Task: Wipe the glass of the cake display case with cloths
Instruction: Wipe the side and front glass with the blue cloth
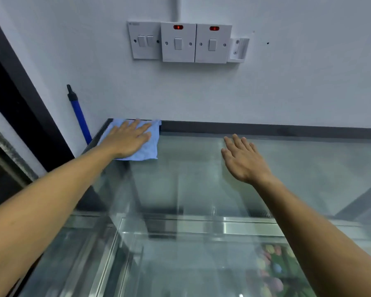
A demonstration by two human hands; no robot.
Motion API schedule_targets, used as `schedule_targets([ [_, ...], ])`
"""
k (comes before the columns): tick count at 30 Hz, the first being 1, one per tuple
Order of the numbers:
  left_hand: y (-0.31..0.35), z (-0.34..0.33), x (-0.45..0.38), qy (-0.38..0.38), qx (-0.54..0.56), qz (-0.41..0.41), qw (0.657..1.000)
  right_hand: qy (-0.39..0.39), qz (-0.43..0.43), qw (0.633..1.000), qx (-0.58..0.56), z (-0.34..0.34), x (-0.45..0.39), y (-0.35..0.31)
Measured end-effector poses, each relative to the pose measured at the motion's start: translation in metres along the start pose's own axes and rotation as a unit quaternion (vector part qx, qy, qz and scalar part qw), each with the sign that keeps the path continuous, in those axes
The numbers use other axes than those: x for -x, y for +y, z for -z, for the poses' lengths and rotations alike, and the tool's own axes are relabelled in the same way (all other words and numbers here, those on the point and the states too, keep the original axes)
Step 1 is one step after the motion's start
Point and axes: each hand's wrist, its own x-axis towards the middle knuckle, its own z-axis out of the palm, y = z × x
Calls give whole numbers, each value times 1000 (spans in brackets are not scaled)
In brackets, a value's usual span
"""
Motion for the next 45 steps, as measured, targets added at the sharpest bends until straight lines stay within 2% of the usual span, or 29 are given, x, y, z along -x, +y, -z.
schedule_targets([
  [3, -23, 2, -24, 2, 6, 75, 997, 5, -9, 1000, 5, -1, 0, -3],
  [6, 27, 9, -36, -18, 37, 77, 996, 7, -13, 1000, 10, 0, 2, -5],
  [8, 80, 10, -31, -23, 28, 2, 999, 12, -21, 1000, 9, 1, 4, -4],
  [10, 124, 0, 7, -40, 5, -113, 993, 9, -24, 1000, 7, 1, 4, -3],
  [12, 124, -15, 71, -45, -14, -206, 977, 3, -20, 1000, 14, 1, 4, -2],
  [13, 104, -18, 100, -34, -5, -222, 975, -1, -14, 1000, 21, 2, 4, -2],
  [15, 46, -13, 128, -31, 15, -185, 982, -14, -3, 1000, 28, 4, 6, -2],
  [18, -21, 0, 83, -30, -4, -40, 999, -24, -5, 999, 29, 7, 9, -3],
  [22, -25, 5, -2, -11, 12, 56, 998, -25, -34, 998, 37, 6, 12, -16],
  [25, 6, 10, -31, -15, 36, 74, 996, -17, -44, 999, 27, -2, 17, -21],
  [27, 57, 11, -26, -29, 30, 13, 999, -17, -35, 999, 18, -2, 19, -19],
  [30, 116, -4, 27, -50, 5, -156, 986, -22, -21, 1000, -5, 2, 20, -11],
  [32, 96, -13, 87, -37, -15, -243, 969, -31, -3, 1000, -6, 4, 22, -5],
  [33, 72, -13, 113, -33, -7, -261, 965, -29, 4, 1000, -2, 4, 23, -4],
  [35, 8, -7, 132, -27, 17, -203, 979, -20, 11, 1000, 12, 1, 25, -4],
  [38, -48, 7, 87, -32, -3, -40, 999, -13, 5, 1000, 19, 0, 25, -8],
  [43, -5, 9, 0, -19, 26, 46, 998, -3, 1, 1000, 27, -3, 25, -9],
  [45, 29, 11, 0, -25, 29, 22, 999, 11, -14, 999, 34, -3, 26, -7],
])
